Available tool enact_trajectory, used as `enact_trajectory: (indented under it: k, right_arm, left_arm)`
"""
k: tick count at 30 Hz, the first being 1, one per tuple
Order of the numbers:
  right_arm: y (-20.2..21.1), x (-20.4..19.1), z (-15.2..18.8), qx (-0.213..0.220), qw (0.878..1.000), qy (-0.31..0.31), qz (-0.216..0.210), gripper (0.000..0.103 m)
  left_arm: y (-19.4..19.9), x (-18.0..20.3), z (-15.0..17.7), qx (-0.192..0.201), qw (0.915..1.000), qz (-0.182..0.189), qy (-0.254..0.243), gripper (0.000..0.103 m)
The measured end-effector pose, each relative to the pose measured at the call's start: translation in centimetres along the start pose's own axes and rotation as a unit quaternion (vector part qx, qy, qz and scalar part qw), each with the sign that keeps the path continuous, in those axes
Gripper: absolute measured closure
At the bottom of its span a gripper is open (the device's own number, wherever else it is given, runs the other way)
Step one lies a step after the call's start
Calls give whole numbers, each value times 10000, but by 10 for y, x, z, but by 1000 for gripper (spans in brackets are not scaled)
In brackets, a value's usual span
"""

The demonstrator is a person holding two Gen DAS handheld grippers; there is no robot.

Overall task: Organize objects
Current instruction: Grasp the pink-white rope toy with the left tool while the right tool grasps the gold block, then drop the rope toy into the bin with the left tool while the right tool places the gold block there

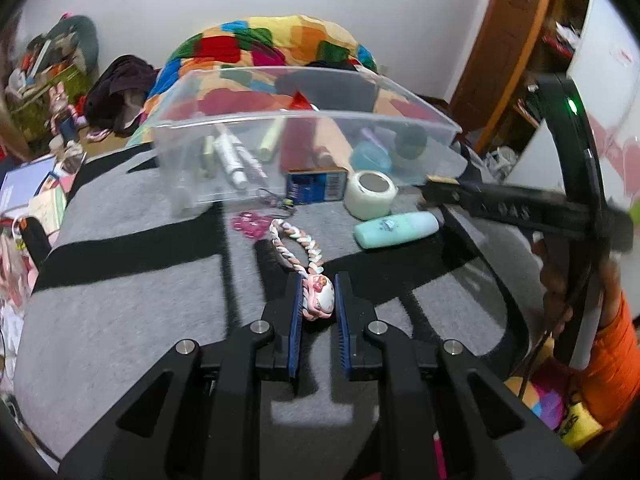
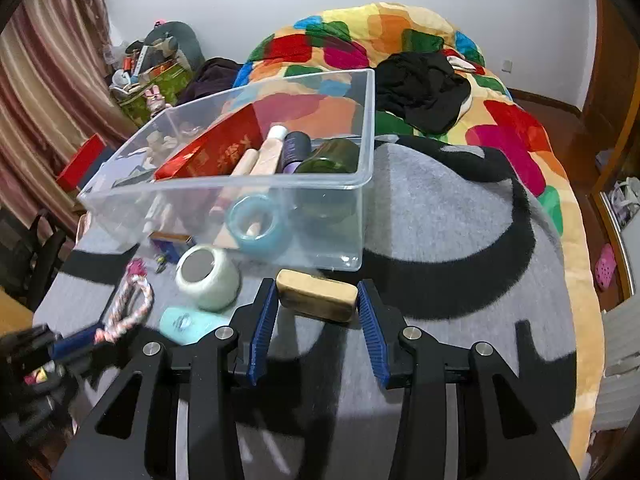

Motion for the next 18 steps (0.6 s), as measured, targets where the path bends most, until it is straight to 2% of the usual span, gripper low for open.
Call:
enact_trajectory:
  k: [6, 18]
  right_arm:
    - [20, -13, 3, 174, 9995, 188, -190, 66]
    - [55, -44, -19, 672, 9952, 491, -510, 66]
  left_arm:
    - [22, -12, -9, 293, 9992, -14, 276, 88]
    - [63, -22, -50, 997, 9944, -232, 258, 88]
Point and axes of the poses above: each gripper's, at about its wrist camera, not at the fingertips, and y roughly against the way its jaws point, x to its right, z to its underside, the point moved 3 cm from there along -y, roughly the way its jaws point, and after that the axes turned 8 degrees about -y, right-handed, at the moved point
